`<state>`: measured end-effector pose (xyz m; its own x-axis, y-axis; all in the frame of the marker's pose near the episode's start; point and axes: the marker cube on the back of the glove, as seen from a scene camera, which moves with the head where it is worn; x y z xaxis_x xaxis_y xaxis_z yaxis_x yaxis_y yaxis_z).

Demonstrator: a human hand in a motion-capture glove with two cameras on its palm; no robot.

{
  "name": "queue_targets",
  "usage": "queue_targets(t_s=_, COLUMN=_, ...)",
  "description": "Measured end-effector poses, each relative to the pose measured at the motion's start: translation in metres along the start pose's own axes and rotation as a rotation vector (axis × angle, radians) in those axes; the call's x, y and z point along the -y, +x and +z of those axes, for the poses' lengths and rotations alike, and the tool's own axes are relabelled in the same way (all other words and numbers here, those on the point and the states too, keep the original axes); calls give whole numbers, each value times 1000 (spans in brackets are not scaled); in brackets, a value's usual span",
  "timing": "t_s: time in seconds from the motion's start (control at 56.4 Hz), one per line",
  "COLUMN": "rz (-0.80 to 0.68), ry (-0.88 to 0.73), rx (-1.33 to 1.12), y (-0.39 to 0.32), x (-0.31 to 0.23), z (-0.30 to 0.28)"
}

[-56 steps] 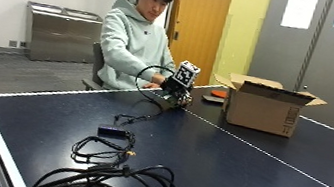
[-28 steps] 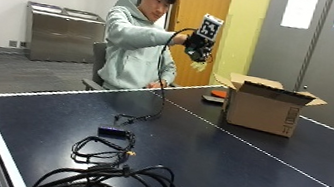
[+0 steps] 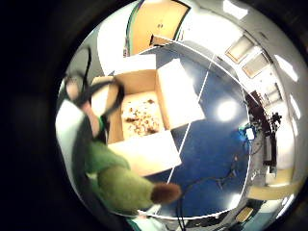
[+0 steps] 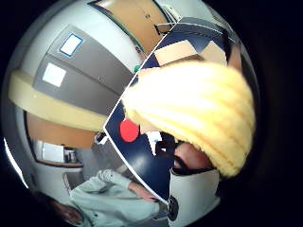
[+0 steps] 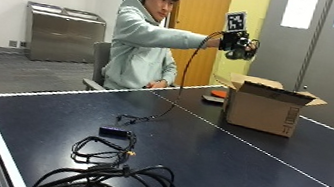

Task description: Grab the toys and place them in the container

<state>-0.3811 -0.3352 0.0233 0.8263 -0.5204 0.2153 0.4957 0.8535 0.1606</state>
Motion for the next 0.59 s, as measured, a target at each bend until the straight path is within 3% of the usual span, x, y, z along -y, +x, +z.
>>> queue_targets(t_s=0.071, rz=69, ry=-81, rx=-106, y=13, x=8, z=23)
queue_targets(t_s=0.142, rz=-34, ry=-151, rx=-215, y=47, x=7, z=33)
queue_targets(t_s=0.195, rz=134, ry=-131, rx=-126, y=42, x=14, z=36)
queue_targets(t_s=0.23, rz=169, ry=-114, rx=-136, y=31, x=12, z=41)
queue_targets(t_s=0.372, rz=-54, ry=-110, rx=-15, y=-5, x=-5, z=43)
queue_targets(t_s=0.479, rz=-181, ry=-112, rx=79, y=46, x=-17, z=23)
queue_targets(t_s=0.514, rz=-184, ry=-108, rx=78, y=56, x=-20, z=19)
queue_targets(t_s=0.585, rz=-83, ry=-89, rx=-66, y=11, x=-26, z=35)
